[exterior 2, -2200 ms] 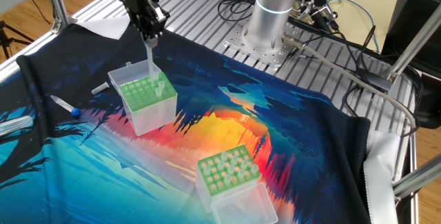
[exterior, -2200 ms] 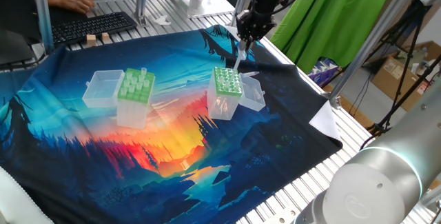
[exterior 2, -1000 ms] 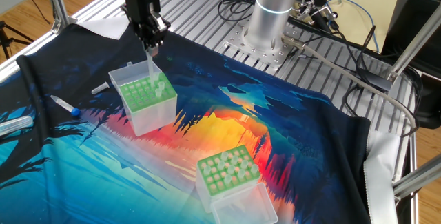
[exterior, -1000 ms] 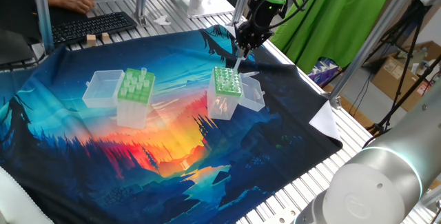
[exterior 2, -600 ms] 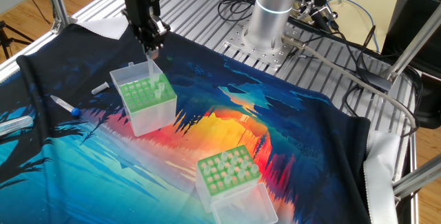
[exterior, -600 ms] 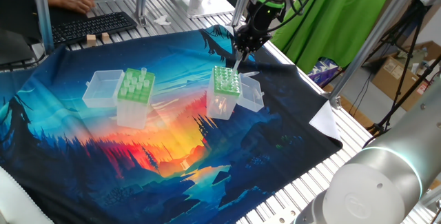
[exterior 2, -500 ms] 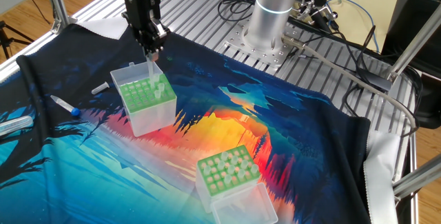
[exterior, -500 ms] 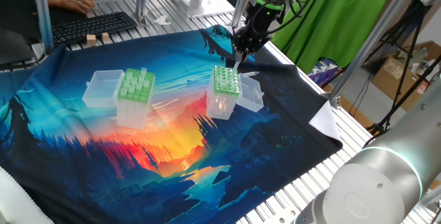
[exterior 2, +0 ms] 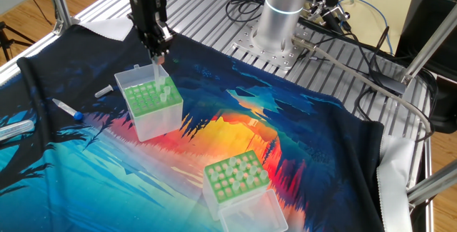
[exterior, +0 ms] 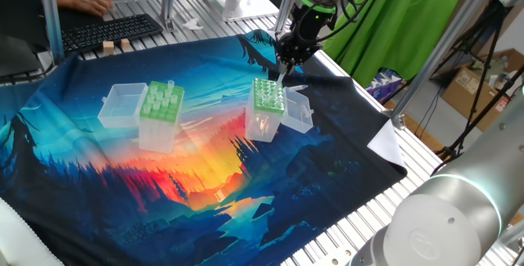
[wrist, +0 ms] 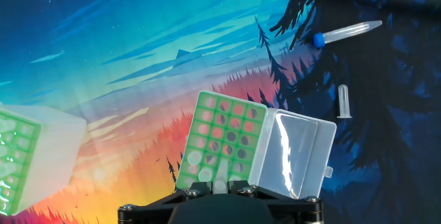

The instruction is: Transfer all large pipette tips from one holder to another

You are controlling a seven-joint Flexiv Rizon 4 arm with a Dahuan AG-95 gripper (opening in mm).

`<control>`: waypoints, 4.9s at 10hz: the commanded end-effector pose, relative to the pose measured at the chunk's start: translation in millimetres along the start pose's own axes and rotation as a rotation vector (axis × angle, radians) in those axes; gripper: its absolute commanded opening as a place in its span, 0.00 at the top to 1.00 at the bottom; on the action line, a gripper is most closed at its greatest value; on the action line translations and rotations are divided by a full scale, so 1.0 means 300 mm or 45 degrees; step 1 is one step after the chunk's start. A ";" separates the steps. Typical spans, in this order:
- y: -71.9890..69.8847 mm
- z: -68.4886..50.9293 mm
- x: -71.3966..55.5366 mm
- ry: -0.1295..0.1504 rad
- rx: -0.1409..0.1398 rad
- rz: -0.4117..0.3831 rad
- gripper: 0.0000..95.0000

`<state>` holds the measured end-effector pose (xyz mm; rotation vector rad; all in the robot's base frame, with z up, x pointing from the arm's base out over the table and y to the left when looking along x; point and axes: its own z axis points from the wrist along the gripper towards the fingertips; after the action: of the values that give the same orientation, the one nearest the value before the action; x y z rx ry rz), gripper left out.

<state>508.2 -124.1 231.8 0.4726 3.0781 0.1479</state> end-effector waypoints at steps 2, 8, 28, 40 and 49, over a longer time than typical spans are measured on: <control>0.001 -0.001 0.001 0.001 0.002 0.015 0.80; 0.098 -0.033 0.042 -0.001 0.017 0.107 1.00; 0.487 -0.158 0.128 0.047 0.023 0.437 1.00; 0.490 -0.163 0.116 0.002 0.085 0.394 1.00; 0.490 -0.163 0.116 0.029 0.054 0.315 1.00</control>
<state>516.1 21.5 294.7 0.8176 3.0741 0.0753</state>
